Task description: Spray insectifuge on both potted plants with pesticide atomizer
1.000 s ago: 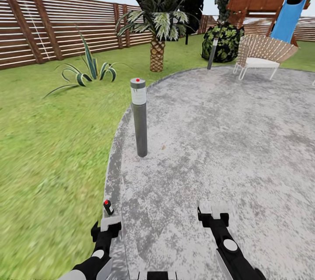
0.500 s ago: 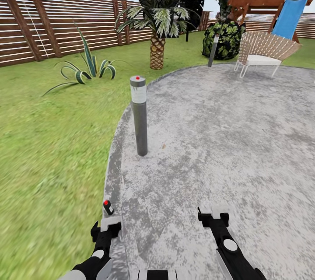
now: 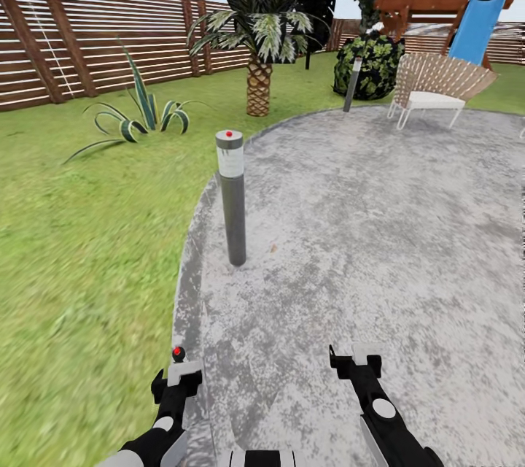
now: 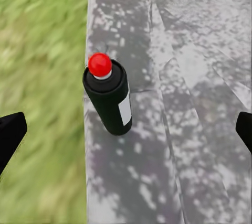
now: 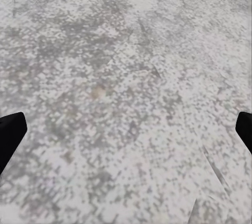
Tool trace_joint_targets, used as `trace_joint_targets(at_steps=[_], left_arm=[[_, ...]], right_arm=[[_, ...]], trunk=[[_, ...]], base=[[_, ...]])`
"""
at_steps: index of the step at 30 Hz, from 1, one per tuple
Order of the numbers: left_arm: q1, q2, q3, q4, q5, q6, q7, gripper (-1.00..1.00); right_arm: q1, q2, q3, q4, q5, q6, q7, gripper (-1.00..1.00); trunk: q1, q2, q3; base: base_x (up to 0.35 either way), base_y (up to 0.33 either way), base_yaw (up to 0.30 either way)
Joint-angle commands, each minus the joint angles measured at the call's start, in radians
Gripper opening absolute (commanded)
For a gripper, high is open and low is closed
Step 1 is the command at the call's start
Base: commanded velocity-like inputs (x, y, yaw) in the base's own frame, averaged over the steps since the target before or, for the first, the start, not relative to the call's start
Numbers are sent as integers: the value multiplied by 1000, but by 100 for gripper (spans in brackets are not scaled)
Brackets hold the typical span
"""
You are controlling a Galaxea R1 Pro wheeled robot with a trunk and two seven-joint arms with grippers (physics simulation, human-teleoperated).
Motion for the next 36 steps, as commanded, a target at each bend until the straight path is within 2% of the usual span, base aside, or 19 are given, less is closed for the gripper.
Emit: trace_joint_targets(at_steps=[1,17,36], left_arm=[[0,0,-1,0,1,-3,3,100],[0,0,-1,2,0,-3,3,100],[1,2,-2,-1,-5,-3,3,100]], right_arm=[[-1,-1,5,0,1,-1,-8,100],[-1,-1,5,0,1,-1,-8,100],[-1,-1,5,1,2,0,-8,100]], trunk=[[0,0,-1],[0,0,-1],[0,0,-1]], base=[[136,219,-194],[95,89,-26],[19,57,0]])
